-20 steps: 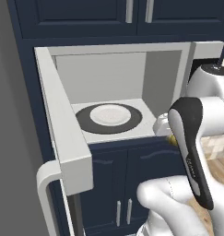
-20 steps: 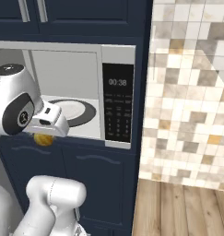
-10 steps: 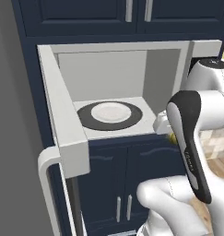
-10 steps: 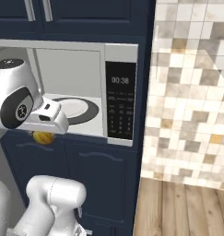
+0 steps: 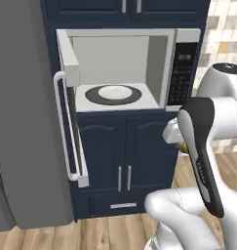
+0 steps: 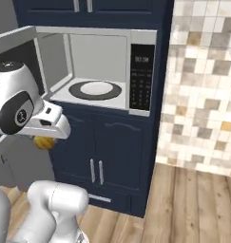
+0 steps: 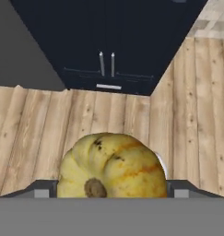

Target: Pick the squash from the microwave and place it on plate located on the counter.

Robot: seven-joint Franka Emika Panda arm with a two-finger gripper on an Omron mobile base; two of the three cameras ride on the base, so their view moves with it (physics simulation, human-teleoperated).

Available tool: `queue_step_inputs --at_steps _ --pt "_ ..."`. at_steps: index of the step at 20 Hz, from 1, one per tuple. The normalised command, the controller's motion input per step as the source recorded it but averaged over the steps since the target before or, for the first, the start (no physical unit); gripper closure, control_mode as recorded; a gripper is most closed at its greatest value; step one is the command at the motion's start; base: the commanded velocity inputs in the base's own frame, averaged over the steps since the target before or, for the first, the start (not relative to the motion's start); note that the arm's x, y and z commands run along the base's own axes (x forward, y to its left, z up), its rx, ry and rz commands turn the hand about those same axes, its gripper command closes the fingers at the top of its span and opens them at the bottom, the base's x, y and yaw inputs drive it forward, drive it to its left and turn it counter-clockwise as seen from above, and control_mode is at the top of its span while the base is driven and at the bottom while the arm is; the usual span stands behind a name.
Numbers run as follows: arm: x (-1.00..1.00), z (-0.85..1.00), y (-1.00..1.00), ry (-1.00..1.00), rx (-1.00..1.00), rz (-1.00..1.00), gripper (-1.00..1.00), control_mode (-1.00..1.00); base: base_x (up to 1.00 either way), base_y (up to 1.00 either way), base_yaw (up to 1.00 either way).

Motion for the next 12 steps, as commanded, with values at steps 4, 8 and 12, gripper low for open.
queue_step_inputs --at_steps 4,8,12 --pt "0.00 0.00 0.00 0.00 0.00 0.00 1.00 1.00 -0.50 -0.07 0.51" --pt "0.00 0.00 0.00 0.00 0.00 0.00 1.00 1.00 -0.03 -0.02 0.93" --pt "0.00 0.00 0.00 0.00 0.00 0.00 1.00 1.00 0.00 0.00 1.00"
